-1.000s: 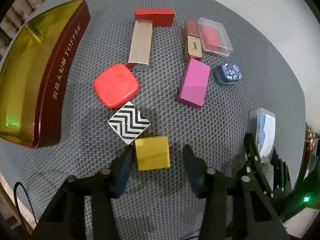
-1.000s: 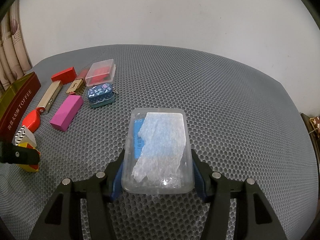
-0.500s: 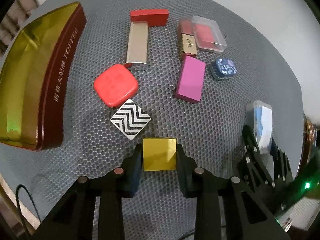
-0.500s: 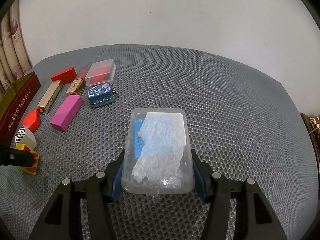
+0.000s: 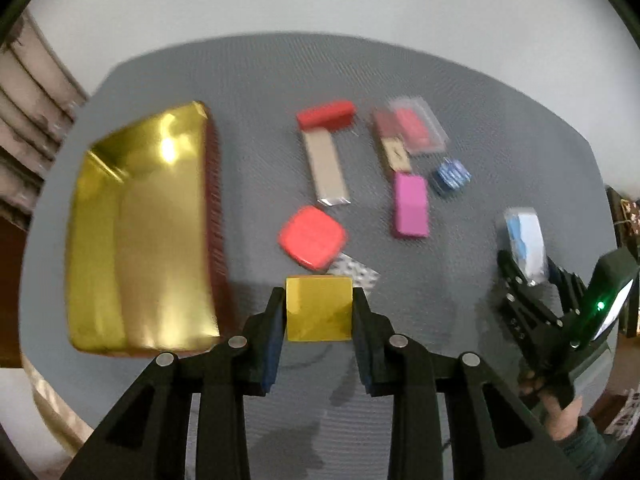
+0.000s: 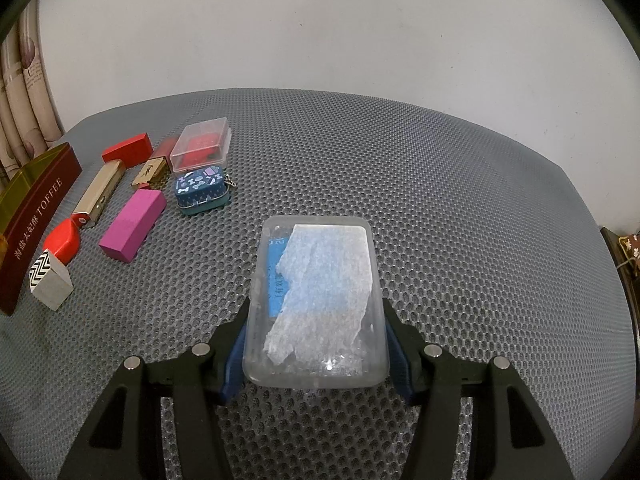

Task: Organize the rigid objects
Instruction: 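Carry the yellow cube into the gold tin and open the left gripper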

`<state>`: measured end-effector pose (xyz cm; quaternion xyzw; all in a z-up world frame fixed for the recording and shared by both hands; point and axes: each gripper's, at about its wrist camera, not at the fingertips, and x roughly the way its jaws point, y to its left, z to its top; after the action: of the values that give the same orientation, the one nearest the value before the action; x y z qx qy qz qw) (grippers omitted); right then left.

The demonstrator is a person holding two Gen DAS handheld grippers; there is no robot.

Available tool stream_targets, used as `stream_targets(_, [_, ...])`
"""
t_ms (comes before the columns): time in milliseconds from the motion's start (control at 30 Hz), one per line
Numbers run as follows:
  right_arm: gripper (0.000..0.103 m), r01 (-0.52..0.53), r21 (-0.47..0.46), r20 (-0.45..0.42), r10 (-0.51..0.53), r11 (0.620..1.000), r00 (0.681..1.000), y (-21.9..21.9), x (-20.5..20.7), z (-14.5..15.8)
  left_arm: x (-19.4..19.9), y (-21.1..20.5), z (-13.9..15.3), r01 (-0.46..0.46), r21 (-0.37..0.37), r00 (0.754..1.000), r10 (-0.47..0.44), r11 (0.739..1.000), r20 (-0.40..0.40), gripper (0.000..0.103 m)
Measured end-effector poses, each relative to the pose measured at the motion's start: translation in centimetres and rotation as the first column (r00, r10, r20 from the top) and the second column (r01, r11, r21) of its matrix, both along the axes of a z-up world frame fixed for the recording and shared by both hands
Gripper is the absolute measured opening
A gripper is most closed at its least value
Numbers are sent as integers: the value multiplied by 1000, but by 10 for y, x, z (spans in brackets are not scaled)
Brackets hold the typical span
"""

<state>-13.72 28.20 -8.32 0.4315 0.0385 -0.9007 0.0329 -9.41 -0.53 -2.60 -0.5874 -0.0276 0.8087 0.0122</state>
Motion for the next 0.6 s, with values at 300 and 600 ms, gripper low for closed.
stream_targets(300, [59, 1, 1, 0, -1, 1000, 1000, 1, 0, 0, -1, -80, -7, -115, -87, 993, 113, 990, -31, 28])
stream_targets(600, [59, 2, 4, 0, -2, 1000, 1000, 2, 0, 0, -4, -139, -44, -193, -146, 980, 197, 970, 17, 28])
